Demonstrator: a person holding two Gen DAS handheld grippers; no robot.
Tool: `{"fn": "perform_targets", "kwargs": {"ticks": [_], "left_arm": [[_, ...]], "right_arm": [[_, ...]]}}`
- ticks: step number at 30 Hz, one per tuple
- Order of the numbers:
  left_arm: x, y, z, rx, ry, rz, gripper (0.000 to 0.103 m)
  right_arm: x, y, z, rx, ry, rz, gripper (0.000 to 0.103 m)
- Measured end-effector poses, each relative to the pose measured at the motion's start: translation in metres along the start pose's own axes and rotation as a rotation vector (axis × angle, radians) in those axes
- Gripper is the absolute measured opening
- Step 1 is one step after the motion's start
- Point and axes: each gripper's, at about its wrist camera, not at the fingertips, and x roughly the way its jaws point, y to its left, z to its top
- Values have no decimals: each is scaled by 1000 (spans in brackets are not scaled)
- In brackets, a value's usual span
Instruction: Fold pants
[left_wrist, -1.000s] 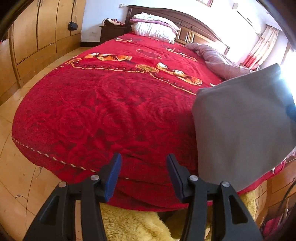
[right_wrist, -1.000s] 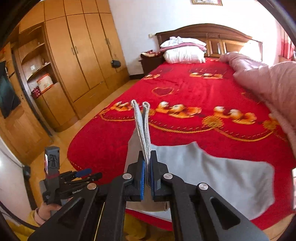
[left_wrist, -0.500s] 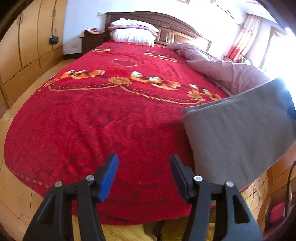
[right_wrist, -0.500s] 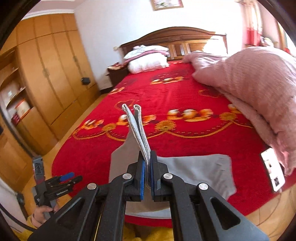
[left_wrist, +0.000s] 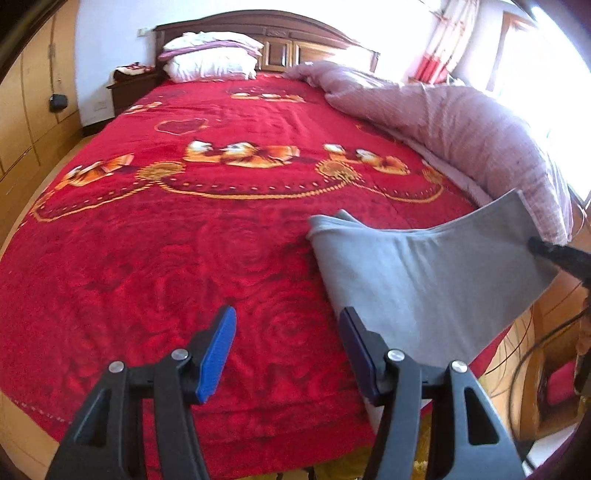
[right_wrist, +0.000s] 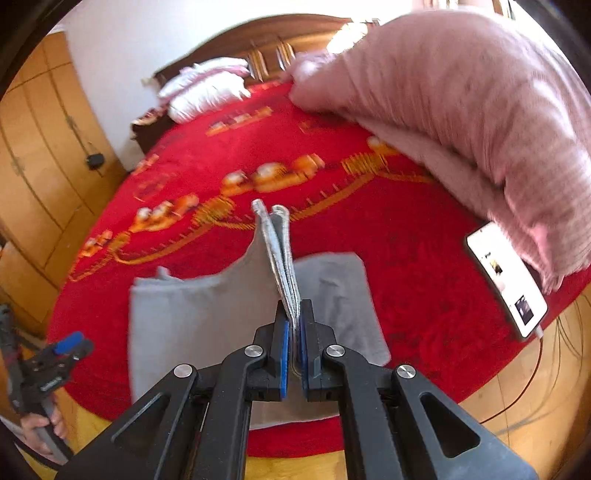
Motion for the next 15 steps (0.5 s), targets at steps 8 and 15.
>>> {"fn": "perform_targets", "kwargs": {"ticks": [8,15], "left_arm": [[35,-46,21,59,51,-39,61],[71,-79,39,98,65,-76,33]], "right_arm": [[31,-37,0,8,79,-92,8],[34,-13,15,-117,33,45,13]]}}
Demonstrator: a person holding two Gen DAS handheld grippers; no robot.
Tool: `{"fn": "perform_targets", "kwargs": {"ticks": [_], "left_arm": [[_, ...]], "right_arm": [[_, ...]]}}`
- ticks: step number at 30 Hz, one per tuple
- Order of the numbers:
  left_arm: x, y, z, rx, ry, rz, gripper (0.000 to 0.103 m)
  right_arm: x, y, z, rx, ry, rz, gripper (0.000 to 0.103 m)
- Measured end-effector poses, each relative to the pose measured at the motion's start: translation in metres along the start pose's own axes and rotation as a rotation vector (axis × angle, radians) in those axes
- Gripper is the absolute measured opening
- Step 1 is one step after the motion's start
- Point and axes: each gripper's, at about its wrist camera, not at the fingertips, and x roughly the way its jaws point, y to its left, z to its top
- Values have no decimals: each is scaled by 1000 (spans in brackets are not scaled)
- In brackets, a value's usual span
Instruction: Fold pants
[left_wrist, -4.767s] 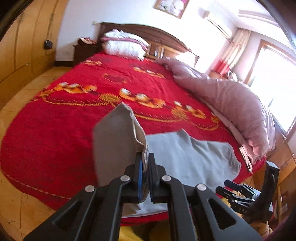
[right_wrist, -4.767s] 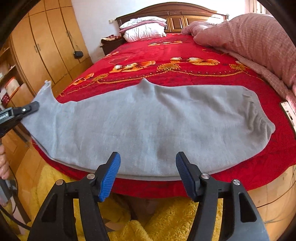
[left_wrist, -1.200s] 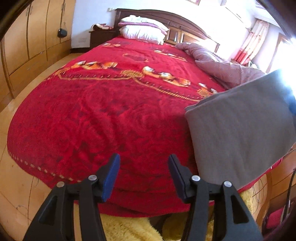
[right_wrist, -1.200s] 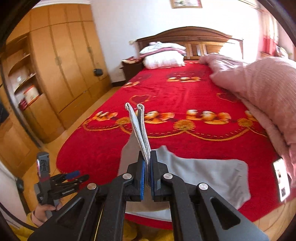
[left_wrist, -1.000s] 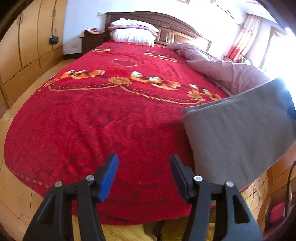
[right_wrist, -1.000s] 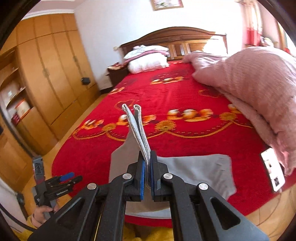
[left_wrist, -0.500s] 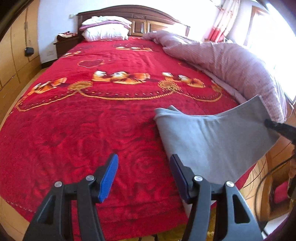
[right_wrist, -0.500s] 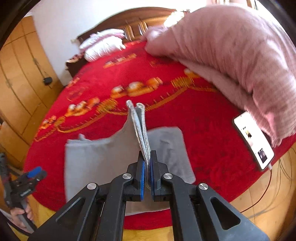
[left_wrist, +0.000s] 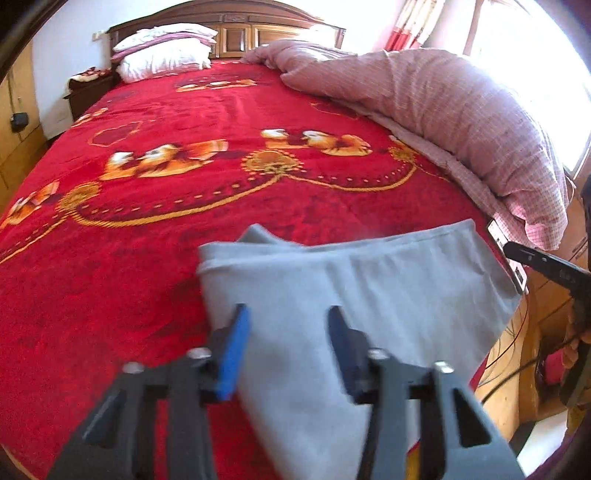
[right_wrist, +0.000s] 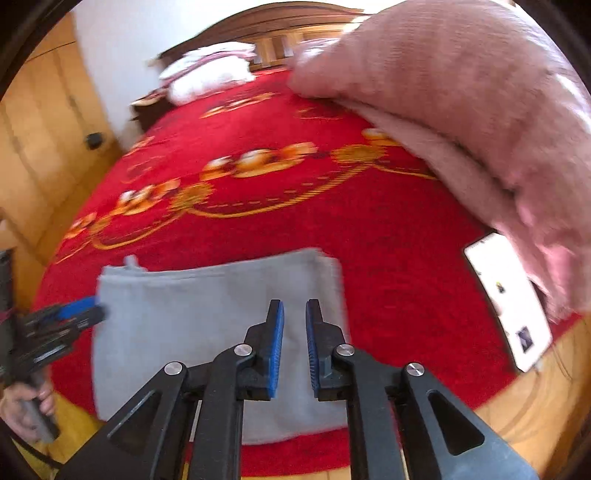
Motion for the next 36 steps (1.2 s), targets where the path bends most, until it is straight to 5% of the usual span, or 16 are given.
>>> {"fn": "perform_targets", "kwargs": {"ticks": [6,9,17,25,31,36], "left_arm": [[49,0,14,13,40,85,29],[59,8,16,-5,28,77,29],[64,13,18,16,12,64,29],[24,10,4,-26,29,21,33],[12,10,-29,-29,49,31,38],[15,12,-38,-33,50,32,38]], "right_arm": [[69,14,5,-152,80,-113,13],[83,8,8,-160,42,-101,13],[74,1,15,-124,45,-45,13],[12,5,-9,-105,40,46,19],[26,-2,-58,-157,102,-55,19],[27,5,-71,-185,26,-105,19]]}}
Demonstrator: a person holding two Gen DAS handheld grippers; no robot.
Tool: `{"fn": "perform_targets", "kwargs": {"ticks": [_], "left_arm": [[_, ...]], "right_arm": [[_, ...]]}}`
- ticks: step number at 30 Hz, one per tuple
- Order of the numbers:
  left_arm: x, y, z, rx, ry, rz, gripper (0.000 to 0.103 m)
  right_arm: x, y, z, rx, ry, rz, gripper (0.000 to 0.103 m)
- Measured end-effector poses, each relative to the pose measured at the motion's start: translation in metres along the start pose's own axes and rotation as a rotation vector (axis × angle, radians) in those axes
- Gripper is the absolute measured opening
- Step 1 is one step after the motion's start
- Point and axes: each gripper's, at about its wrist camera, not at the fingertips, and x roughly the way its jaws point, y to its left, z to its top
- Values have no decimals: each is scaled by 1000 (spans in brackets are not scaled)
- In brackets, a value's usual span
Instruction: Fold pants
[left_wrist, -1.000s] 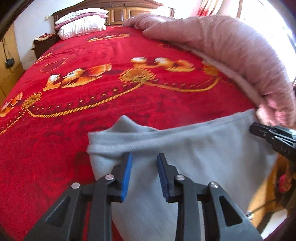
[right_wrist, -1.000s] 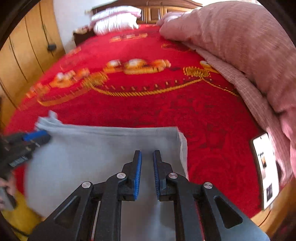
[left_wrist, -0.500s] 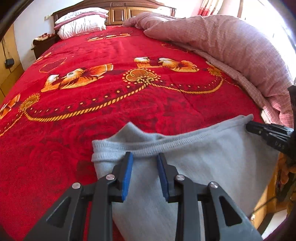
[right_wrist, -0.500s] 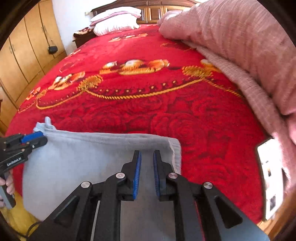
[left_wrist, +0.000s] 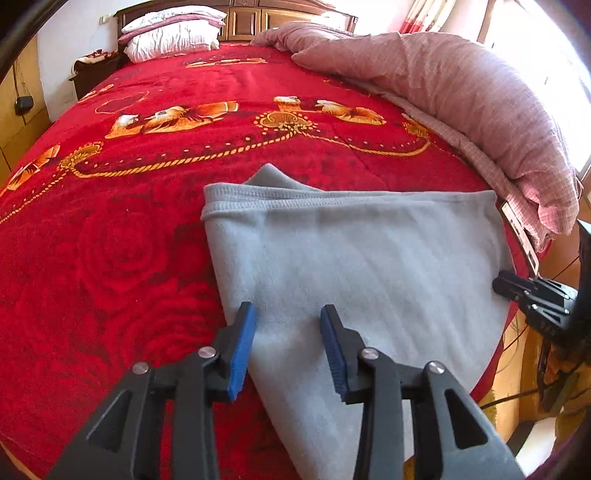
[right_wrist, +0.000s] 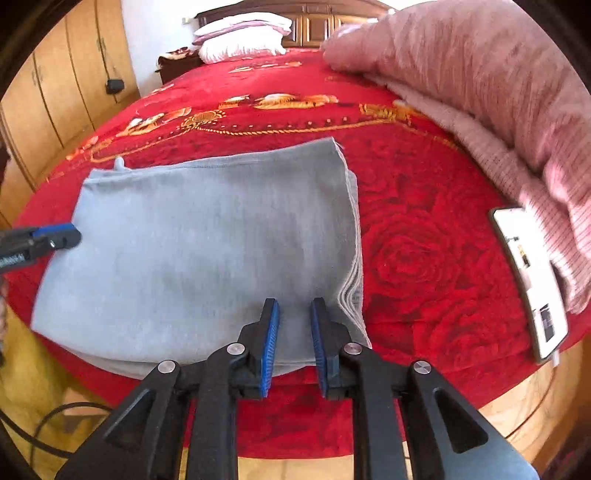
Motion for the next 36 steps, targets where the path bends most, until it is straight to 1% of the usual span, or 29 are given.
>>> {"fn": "perform_targets", "kwargs": {"ticks": [4,6,7,8,10,12,14,16,18,21,22,24,25,26,29,31,33,36], "left_arm": [[-7,0,-1,-5,6,14,39],[-14,4,-5,-15,5,24,46],[-16,6,-8,-22,6,27,50],[-19,10,-12,-34,10,25,51],[-21,16,-18,-61,23,10,52],[-20,20,-25,-99,46,-28,52],[-18,20,-31,-121,63,-64,52],[-17,17,-35,-121,69,-83,53],[-15,13,-37,-112,70,-90,56],[-12,11,-40,-101,65,-91,61],[-11,11,-40,-101,62,-95,62],[-9,12,-40,-107,58,-107,64],[-8,12,-40,-108,57,-112,65],[-8,12,-40,-108,55,-115,66],[-6,9,-40,-94,46,-114,71],[-6,6,-41,-76,43,-112,74],[-4,4,-40,-63,41,-110,77],[-3,1,-41,-46,40,-95,78]], "right_arm": [[-4,-2,2,17,3,2,19],[-10,-3,5,50,12,4,21],[-15,-2,5,71,11,11,25],[-18,-2,5,82,6,18,33],[-30,7,8,92,-15,43,40],[-37,20,11,85,-32,70,44],[-40,39,14,81,-39,123,49],[-38,54,13,67,-30,138,50],[-30,68,9,46,-11,126,50],[-12,82,1,40,51,120,50],[-9,85,-1,29,52,100,51],[-6,90,-3,1,40,74,53],[-4,90,-5,10,38,73,56],[-2,89,-6,30,37,81,59],[4,80,-10,110,15,128,64],[5,79,-13,134,-2,139,65],[4,80,-14,128,-19,133,66],[2,81,-15,118,-31,133,67]]}}
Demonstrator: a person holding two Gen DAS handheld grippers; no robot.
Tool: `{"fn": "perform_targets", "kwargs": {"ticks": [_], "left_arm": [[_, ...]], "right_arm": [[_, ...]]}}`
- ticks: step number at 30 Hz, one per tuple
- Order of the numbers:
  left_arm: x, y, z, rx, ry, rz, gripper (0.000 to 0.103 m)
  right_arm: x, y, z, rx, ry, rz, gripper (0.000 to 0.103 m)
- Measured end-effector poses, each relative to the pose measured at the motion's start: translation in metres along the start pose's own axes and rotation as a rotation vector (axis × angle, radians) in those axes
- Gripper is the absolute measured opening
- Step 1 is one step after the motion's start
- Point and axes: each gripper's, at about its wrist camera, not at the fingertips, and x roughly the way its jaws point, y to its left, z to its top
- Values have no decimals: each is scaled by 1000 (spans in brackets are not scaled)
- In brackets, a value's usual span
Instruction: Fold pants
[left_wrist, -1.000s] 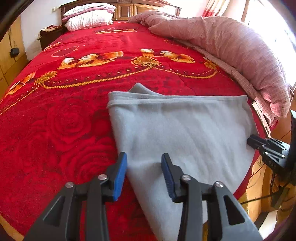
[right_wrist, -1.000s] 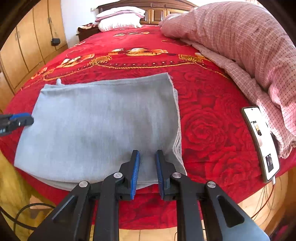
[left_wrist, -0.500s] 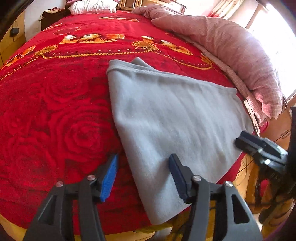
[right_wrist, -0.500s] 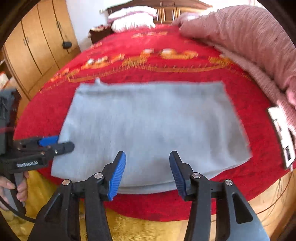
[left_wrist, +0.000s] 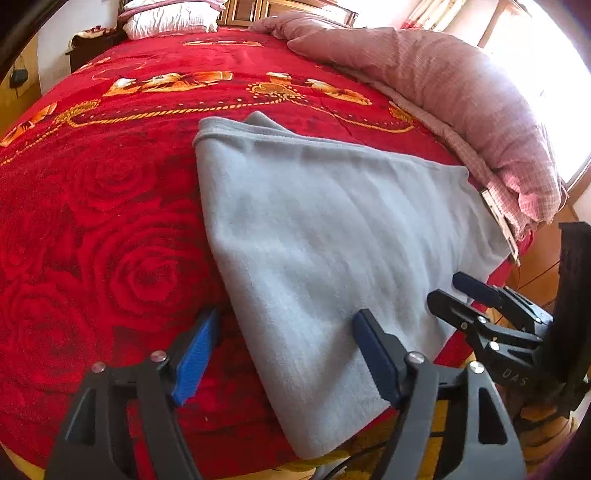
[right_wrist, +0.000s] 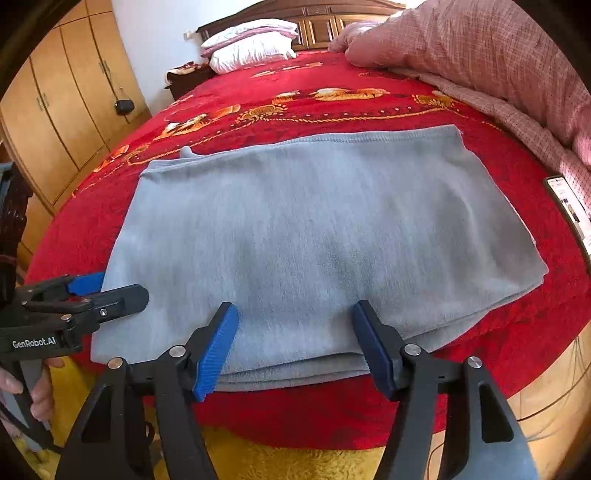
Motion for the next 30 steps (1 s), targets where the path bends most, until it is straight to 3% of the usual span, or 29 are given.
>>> {"fn": "perform_targets", "kwargs": {"ticks": [3,9,22,24,28,30], "left_arm": [[0,0,1,-5,2,3,78],[0,-1,0,-1,3,6,81],[-2,-12,-6,7,-37,55,78],[-3,-13,-7,6,-39,43,67],[-3,-11,-3,-23,-47,5,60],[-6,-6,-2,-53,-55,-12,33]], "right_arm": [[-7,1,2,-9,12,4,66],[-18,1,-3,-35,0,-87,66],[-45,-11,-13,48,-43,-75,66],[-48,-14,-15,71,-49,-68,66],[-53,-17,-16,102,-61,-60,66],[-55,-15,-14,95,-66,-67,66]]}}
